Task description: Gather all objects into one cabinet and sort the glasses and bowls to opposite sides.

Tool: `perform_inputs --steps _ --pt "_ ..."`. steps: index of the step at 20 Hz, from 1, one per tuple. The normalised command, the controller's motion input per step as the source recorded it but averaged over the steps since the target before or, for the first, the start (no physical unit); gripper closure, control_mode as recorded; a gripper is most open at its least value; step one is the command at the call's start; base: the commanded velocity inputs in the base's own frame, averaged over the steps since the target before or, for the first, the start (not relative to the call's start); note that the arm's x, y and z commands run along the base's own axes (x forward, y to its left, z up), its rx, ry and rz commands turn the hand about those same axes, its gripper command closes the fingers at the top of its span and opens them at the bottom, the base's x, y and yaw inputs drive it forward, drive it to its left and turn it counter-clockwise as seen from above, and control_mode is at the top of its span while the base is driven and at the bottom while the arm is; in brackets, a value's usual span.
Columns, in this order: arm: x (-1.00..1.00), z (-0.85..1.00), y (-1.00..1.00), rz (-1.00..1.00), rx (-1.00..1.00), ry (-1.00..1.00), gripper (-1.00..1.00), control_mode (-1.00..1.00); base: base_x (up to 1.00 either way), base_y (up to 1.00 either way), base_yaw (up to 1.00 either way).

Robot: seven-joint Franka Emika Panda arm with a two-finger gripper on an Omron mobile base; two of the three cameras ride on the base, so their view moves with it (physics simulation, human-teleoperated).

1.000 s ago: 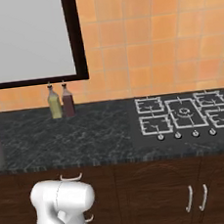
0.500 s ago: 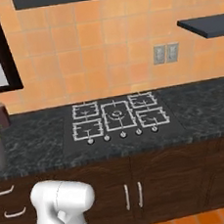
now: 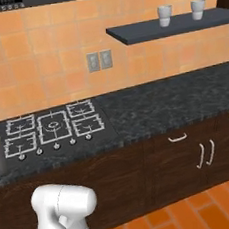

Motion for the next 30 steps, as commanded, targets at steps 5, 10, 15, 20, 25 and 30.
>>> perform_inputs --steps 5,10,15,20,25,30 --pt "0.00 0.00 0.00 0.00 0.00 0.00 1.00 1.00 0.00 -0.85 -0.35" --pt "0.00 0.00 0.00 0.00 0.00 0.00 1.00 1.00 0.00 -0.81 -0.37" --pt "0.00 0.00 0.00 0.00 0.00 0.00 1.00 1.00 0.00 -0.83 -0.37" --pt "0.00 0.00 0.00 0.00 0.00 0.00 1.00 1.00 0.00 -0.75 -0.37" --pt "0.00 0.00 0.00 0.00 0.00 0.00 1.00 1.00 0.00 -0.67 -0.35" --pt "0.00 0.00 0.00 0.00 0.00 0.00 1.00 1.00 0.09 -0.41 -0.35"
